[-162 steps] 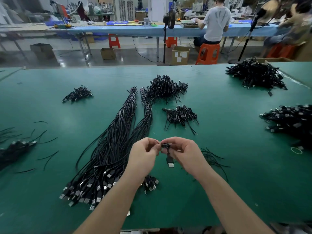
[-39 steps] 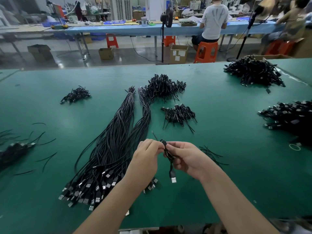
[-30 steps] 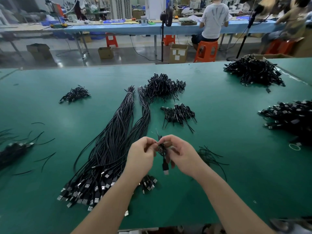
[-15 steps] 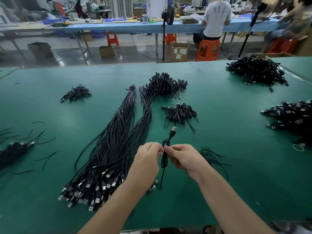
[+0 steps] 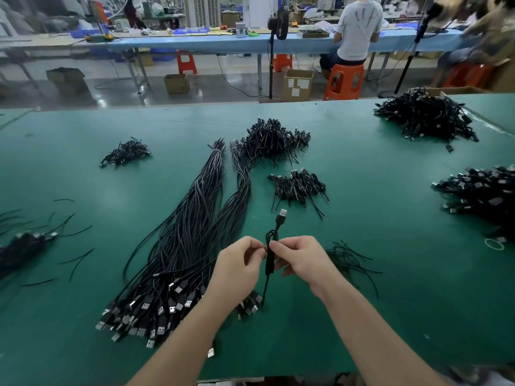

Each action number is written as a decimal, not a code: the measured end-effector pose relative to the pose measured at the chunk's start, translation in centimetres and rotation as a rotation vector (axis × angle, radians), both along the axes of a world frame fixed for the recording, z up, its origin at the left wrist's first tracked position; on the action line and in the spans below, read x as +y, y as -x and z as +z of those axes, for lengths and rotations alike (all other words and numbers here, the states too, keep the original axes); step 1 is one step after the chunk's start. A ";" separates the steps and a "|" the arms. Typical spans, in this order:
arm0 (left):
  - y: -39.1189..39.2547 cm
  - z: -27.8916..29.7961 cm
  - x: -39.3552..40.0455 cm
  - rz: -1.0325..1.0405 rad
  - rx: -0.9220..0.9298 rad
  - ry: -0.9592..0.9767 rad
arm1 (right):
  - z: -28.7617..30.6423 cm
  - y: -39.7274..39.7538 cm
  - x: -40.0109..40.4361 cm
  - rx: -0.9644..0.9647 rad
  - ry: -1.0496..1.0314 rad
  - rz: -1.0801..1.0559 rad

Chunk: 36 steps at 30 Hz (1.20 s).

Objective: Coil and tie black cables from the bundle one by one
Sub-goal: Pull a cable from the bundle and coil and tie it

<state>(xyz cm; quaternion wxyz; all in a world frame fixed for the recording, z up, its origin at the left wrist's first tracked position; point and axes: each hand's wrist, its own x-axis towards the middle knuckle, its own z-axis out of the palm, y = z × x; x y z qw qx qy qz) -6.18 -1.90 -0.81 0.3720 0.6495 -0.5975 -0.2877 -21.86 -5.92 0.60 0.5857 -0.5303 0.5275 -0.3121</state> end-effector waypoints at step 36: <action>3.0 -3.0 -25.7 0.162 -0.223 -0.096 | -11.9 -2.1 -1.8 1.009 0.833 0.176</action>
